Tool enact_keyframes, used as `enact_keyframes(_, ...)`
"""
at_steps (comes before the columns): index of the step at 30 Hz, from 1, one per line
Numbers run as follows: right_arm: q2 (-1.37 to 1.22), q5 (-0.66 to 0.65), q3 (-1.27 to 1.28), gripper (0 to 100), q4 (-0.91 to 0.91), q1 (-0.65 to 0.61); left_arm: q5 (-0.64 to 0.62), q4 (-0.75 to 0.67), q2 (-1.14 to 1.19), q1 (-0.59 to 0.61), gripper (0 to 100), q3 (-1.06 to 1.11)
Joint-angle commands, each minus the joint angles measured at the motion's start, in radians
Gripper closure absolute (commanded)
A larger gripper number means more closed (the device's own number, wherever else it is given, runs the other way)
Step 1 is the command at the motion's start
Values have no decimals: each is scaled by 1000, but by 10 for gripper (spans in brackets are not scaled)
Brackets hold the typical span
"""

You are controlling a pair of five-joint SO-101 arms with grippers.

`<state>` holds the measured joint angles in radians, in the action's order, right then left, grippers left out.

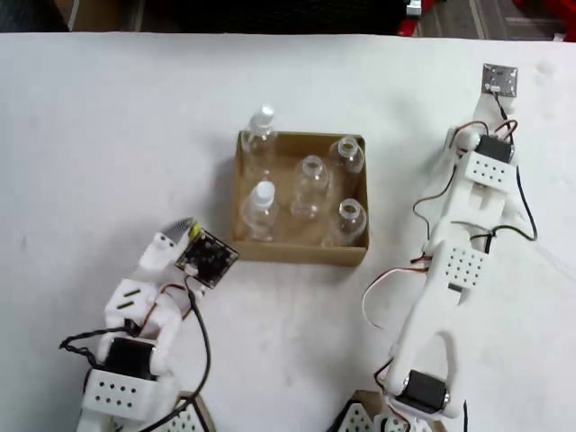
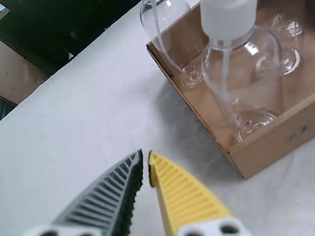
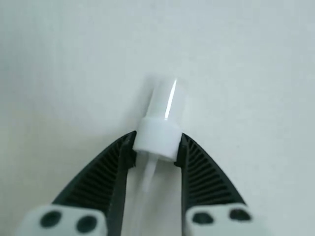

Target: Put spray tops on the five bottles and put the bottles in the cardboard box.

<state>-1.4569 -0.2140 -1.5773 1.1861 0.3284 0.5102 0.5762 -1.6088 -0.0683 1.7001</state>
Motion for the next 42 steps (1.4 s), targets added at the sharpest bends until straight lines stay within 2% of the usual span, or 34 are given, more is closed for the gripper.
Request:
enact_keyframes(1, 64, 2, -98, 982, 209, 7, 8, -23, 8, -12, 976, -3)
enact_keyframes(4, 114, -2, -80, 982, 328, 7, 8, -23, 8, -12, 976, -3)
enact_keyframes(8, 153, -84, -83, 982, 527, 2, 8, -23, 7, -10, 976, -3)
enact_keyframes(13, 176, -120, -23, 974, 550, 38, 8, -20, 5, -8, 976, -3)
enact_keyframes(15, 199, -120, 17, 906, 550, 48, 8, -20, 5, -10, 976, -3)
enact_keyframes(18, 259, -124, 100, 733, 550, 51, 8, -20, 5, -10, 976, -3)
enact_keyframes(20, 312, -126, 132, 696, 547, 45, 8, -20, 5, -10, 976, -3)
enact_keyframes(27, 479, -127, 146, 762, 504, 25, 8, -20, 5, -10, 976, -3)
enact_keyframes(33, 420, -127, 146, 765, 392, 24, 8, -18, 5, -10, 976, -3)
enact_keyframes(42, 289, -127, 144, 765, 326, 10, 8, -18, 5, -12, 976, -3)
